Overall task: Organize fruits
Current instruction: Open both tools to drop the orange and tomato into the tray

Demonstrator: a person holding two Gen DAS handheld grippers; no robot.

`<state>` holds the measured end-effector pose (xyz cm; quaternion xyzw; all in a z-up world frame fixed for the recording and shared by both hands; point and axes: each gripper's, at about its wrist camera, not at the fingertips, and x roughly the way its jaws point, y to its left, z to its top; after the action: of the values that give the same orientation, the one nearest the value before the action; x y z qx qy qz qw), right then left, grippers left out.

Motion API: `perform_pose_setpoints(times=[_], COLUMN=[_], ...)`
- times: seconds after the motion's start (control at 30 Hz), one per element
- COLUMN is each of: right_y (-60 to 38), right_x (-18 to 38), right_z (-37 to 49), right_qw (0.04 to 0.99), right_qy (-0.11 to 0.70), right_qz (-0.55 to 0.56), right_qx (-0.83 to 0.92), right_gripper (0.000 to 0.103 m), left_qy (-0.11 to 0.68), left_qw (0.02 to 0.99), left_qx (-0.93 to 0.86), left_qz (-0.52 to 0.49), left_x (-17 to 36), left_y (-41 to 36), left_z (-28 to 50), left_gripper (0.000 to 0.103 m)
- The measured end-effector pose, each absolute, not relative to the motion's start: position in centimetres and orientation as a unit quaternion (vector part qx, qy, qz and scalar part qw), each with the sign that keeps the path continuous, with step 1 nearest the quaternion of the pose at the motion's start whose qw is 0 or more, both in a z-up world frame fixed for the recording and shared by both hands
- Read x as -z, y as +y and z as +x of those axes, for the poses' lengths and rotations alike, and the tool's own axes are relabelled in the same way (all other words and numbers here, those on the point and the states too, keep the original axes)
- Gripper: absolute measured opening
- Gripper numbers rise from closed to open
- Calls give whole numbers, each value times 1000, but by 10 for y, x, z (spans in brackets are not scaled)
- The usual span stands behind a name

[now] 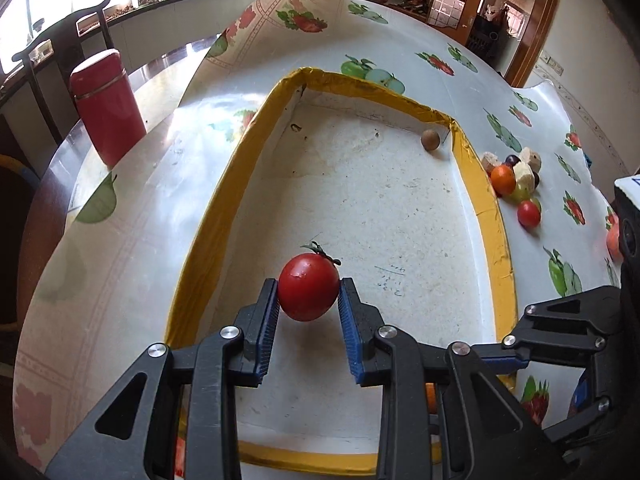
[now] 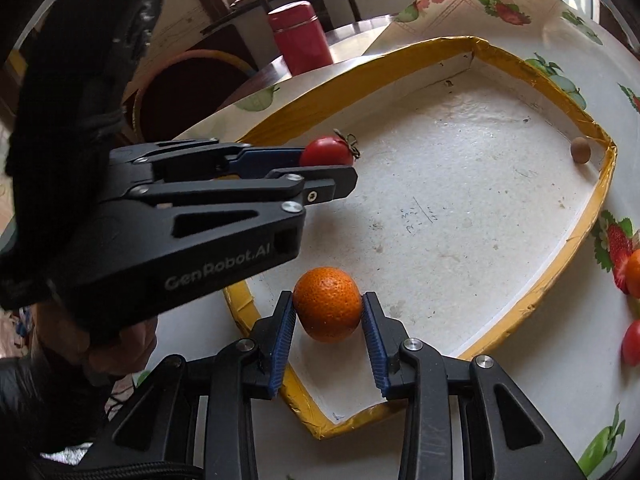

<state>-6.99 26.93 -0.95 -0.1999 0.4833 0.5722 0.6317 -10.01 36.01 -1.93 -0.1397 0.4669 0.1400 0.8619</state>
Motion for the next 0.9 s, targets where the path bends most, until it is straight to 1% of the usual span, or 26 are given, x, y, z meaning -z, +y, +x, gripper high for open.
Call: perform_pose_setpoints(times=[0.13, 0.23, 0.27, 0.3, 0.33, 0.37, 0.4, 0.5, 0.63, 0.77, 0.9], right_y=[242, 235, 235, 235, 234, 232, 230, 220, 189, 152, 110], right_x=[8, 5, 4, 3, 2, 0, -2, -11, -26, -39, -41], right_z=[-98, -107, -109, -110, -110, -110, -111, -113, -113, -109, -90], right_qw=[614, 633, 640, 646, 656, 662, 664, 669, 683, 706, 732], right_qy=[467, 453, 447, 442, 436, 431, 430, 422, 406, 397, 405], right_qz=[-231, -249, -257, -261, -261, -261, -259, -257, -232, -196, -155], right_qx=[-593, -577, -570, -565, -558, -554, -554, -555, -561, -552, -526], right_gripper=[34, 36, 43, 53, 57, 60, 61, 64, 65, 65, 65], left_qy=[474, 477, 480, 480, 480, 478, 473, 460, 443, 429, 421], left_qw=[863, 863, 861, 860, 860, 860, 861, 867, 876, 885, 893], left_qx=[-127, -124, -130, -136, -139, -142, -146, -150, -148, -132, -103], left_qz=[-121, -111, -107, -105, -106, -111, -114, -120, -123, -122, -121], left_x=[19, 17, 17, 17, 16, 15, 13, 4, -9, -21, -29], left_y=[338, 328, 327, 327, 327, 328, 329, 330, 324, 306, 280], left_z=[-127, -130, -129, -128, -128, -129, -131, -136, -140, -139, -129], left_gripper=[28, 28, 30, 34, 45, 61, 65, 67, 67, 67, 67])
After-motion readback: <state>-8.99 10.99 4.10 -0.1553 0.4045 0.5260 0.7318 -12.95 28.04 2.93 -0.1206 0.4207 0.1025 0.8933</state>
